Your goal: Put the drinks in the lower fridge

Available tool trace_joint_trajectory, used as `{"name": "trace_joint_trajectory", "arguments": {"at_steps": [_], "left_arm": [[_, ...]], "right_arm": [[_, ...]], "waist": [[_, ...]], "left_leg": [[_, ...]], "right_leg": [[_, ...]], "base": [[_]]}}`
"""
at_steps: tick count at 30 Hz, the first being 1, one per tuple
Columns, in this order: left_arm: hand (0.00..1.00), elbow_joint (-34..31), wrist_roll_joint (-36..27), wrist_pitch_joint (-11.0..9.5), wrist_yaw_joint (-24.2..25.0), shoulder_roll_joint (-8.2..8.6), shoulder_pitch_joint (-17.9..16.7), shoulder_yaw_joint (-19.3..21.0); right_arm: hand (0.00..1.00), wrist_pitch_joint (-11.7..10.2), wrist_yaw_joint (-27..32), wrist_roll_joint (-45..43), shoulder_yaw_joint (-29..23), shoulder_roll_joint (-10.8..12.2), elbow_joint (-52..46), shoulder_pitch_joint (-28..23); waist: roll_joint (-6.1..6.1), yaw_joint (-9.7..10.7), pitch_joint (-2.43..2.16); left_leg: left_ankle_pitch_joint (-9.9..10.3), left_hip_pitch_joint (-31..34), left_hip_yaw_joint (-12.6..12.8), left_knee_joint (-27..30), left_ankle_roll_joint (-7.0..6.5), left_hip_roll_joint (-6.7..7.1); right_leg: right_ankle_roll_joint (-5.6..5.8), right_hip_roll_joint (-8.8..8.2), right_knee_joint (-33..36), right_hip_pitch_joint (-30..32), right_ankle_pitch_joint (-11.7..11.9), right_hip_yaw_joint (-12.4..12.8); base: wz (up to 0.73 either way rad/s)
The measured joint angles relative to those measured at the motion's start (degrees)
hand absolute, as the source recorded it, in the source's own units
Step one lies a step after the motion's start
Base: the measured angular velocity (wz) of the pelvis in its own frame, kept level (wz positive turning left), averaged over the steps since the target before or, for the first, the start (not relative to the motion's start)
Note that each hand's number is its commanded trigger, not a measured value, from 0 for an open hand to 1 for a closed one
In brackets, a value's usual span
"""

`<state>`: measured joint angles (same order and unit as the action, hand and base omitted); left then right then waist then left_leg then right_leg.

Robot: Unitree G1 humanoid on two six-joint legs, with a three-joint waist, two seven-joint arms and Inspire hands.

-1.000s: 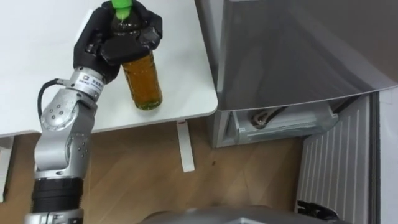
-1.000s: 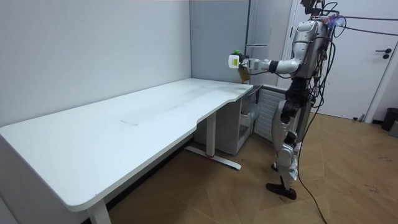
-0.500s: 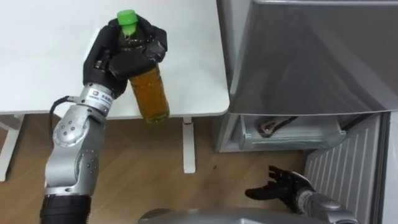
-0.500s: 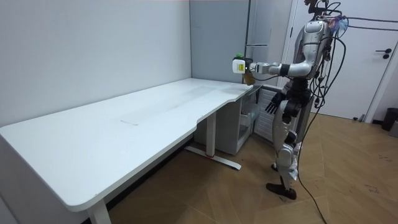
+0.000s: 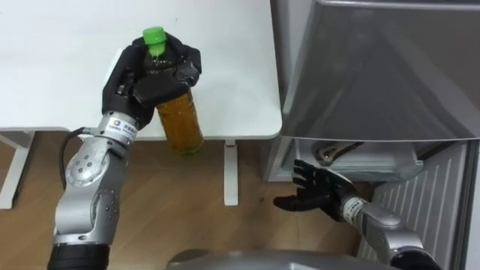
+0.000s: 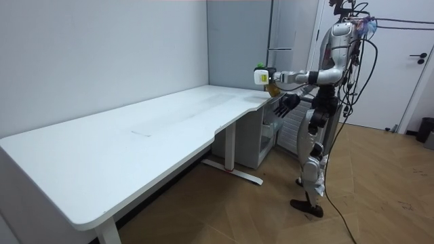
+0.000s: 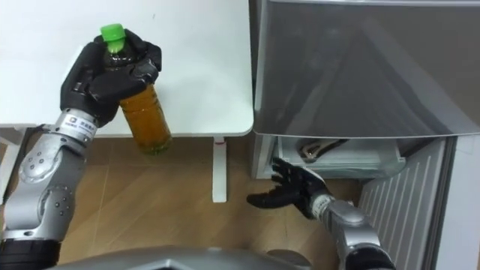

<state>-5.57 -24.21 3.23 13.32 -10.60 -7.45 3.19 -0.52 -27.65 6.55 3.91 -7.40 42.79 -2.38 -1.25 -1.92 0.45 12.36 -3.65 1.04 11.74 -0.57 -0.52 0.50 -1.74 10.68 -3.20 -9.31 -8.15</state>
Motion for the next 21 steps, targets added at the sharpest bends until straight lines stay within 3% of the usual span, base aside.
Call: {"name": "trace_joint_trajectory", "arguments": {"at_steps": [9, 15, 21], "left_arm": [[1.0, 0.0, -0.2, 0.0, 0.2, 0.22, -0.2, -1.5], [1.0, 0.0, -2.7, 0.0, 2.3, 0.97, -1.2, -4.3], [1.0, 0.0, -2.7, 0.0, 3.5, 0.87, -1.7, -6.5]], "right_arm": [[0.0, 0.6, -5.2, -0.1, 3.6, -0.2, -7.5, -1.1], [0.0, 0.8, -12.9, 0.1, 6.3, -0.3, -11.0, -1.5], [0.0, 3.2, -18.1, 0.1, 8.7, -1.3, -17.3, -4.1]], "waist": [[-0.07, 0.0, 0.1], [0.17, -0.2, 0.25], [0.48, -0.3, 0.44]], "left_leg": [[0.0, 0.9, -1.3, 0.4, -0.01, 0.1], [0.0, 0.9, -1.3, 0.4, 0.0, 0.1], [0.0, 1.1, -1.1, -0.1, -0.01, 0.09]], "right_leg": [[0.0, -0.17, 0.0, 0.3, 0.0, -1.2], [0.0, -0.18, 0.0, 0.1, 0.0, -1.2], [0.0, -0.18, 0.0, 0.3, 0.0, -1.3]], "base": [[0.06], [0.01], [0.0]]}}
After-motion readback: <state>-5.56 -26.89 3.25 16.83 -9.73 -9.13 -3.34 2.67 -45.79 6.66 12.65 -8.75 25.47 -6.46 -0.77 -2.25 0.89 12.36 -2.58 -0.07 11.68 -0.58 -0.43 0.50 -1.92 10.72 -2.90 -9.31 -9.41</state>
